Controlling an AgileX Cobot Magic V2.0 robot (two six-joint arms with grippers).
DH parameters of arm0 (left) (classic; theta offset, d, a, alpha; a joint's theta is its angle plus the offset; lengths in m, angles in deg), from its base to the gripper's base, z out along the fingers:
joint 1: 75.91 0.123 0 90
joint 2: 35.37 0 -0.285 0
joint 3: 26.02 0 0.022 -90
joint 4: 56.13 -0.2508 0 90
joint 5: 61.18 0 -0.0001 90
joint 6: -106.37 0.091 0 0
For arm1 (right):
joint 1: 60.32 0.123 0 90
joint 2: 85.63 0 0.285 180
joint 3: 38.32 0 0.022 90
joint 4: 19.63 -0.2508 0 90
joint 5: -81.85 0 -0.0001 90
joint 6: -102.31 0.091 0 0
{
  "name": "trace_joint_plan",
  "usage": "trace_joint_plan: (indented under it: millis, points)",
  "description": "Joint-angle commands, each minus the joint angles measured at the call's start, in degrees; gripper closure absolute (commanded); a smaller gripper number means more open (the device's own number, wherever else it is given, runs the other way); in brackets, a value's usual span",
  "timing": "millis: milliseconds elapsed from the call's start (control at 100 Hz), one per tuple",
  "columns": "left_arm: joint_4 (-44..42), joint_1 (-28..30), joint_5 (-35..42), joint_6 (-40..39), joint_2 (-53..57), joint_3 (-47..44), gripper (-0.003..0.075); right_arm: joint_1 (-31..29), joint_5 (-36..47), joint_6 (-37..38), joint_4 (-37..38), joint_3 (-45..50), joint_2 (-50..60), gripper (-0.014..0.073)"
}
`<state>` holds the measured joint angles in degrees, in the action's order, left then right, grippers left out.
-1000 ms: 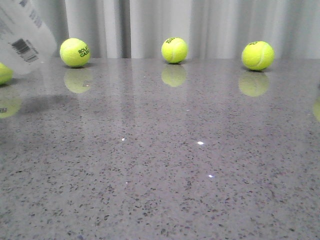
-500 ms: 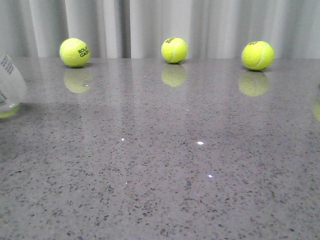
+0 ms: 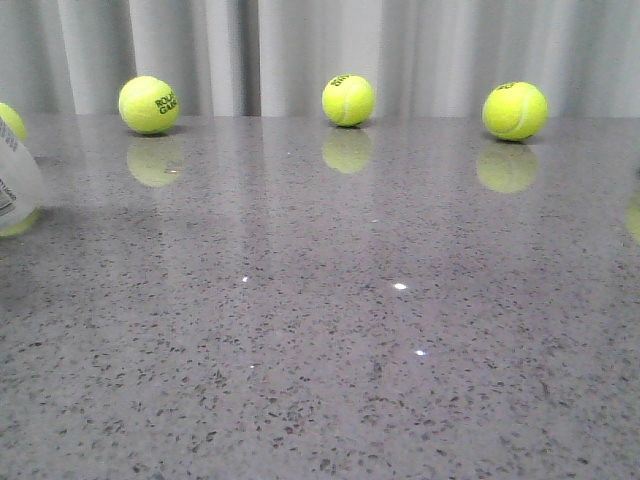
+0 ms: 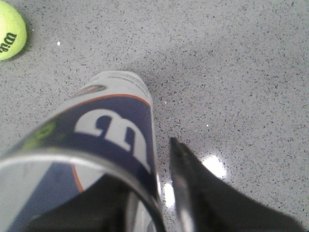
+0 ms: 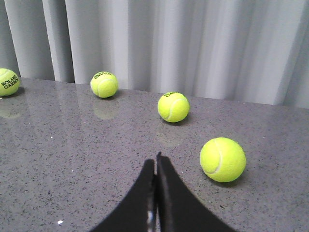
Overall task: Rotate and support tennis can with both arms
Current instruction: 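Stand the can upright on the table with the left gripper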
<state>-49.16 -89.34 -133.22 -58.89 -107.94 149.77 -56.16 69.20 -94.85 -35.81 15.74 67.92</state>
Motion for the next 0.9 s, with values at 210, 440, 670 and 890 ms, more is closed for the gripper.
trace_joint_plan:
  millis: [210,440,670,890]
  points:
    - [0.6,0.1,2.0,-0.5,-7.4,9.2,0.0298,-0.3,4.0,0.0,-0.4,-1.6,-0.2,0.0662]
    - [0.6,0.1,-1.0,-0.4,-15.8,17.5,0.0299,-0.3,4.0,0.0,-0.4,-1.6,-0.2,0.0662]
    - [0.2,0.1,-1.0,-0.4,-16.6,21.6,0.0299,-0.3,3.9,0.0,-0.4,-1.6,-0.2,0.0662]
    - [-1.1,0.1,-1.0,-0.4,-15.0,23.2,0.0299,-0.3,3.9,0.0,-0.4,-1.6,-0.2,0.0662]
